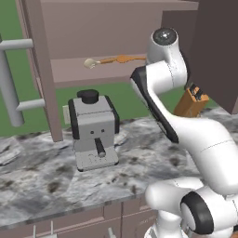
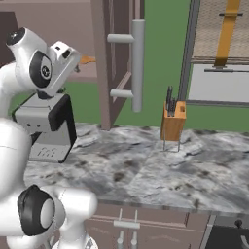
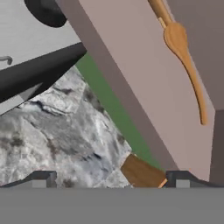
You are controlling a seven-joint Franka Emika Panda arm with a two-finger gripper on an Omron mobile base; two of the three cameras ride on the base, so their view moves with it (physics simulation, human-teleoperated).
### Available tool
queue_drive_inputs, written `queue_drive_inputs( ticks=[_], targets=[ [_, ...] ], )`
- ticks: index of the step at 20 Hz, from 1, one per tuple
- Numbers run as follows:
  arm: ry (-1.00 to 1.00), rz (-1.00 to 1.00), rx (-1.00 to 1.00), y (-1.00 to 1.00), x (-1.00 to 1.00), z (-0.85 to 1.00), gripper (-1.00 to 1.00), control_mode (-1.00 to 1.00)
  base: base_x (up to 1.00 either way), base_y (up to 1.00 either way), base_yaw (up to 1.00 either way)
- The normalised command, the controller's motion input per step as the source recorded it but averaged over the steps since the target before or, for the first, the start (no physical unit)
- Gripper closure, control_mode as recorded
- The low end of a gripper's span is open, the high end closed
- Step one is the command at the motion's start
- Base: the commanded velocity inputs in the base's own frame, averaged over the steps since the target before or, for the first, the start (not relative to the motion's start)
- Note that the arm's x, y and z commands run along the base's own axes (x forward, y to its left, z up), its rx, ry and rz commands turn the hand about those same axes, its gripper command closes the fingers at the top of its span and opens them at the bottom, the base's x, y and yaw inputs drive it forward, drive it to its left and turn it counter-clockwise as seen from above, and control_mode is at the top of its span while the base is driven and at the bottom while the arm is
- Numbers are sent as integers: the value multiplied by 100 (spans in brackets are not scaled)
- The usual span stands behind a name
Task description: Organize the utensils by type. Pick up the wooden spoons from the counter and place them in the open cabinet. Then pick up the metallic utensils from the counter and place them in the open drawer.
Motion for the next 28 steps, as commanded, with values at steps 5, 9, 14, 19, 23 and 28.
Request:
queue_drive_inputs(
  ticks=[5,9,14,19,23,28],
  targets=[
    [7,-51,37,17,-92,-12,-100,-100,0,0,0],
    [1,-35,36,14,-97,-31,-100,-100,0,0,0],
    [0,-30,28,6,-82,-54,-100,-100,0,0,0],
    [-2,-25,21,0,-28,-67,-100,-100,0,0,0],
    [5,-15,17,0,-3,-35,-100,-100,0,0,0],
    [6,0,-1,0,0,-1,-100,-100,0,0,0]
  ],
)
